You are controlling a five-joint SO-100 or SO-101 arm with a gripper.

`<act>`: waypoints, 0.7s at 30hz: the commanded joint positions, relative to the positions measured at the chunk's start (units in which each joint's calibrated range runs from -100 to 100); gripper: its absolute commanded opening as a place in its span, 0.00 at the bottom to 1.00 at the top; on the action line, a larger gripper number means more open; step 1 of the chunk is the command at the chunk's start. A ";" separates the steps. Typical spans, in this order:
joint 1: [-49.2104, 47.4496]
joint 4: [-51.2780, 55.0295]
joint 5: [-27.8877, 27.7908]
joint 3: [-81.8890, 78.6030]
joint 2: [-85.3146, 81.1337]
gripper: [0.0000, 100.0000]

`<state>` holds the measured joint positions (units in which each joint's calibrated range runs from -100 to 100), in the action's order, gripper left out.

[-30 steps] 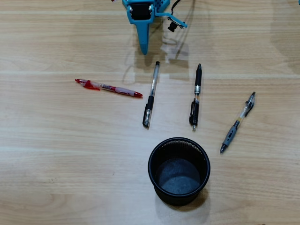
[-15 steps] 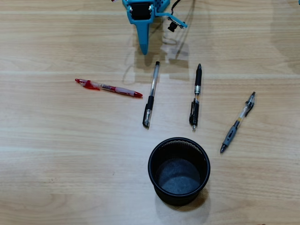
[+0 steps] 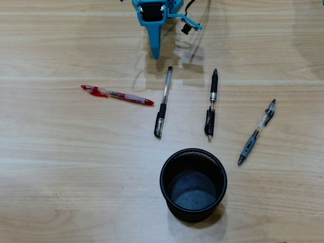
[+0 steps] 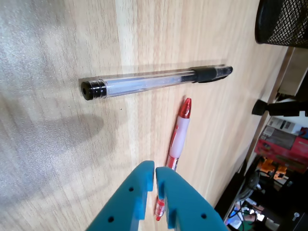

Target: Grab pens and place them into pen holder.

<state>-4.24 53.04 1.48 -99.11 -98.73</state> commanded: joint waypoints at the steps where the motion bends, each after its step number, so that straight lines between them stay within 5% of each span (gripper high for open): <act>1: -0.10 -0.42 -0.23 0.02 -0.76 0.02; 21: 5.57 0.40 0.14 3.64 1.27 0.02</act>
<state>-0.05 53.22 1.43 -98.23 -98.56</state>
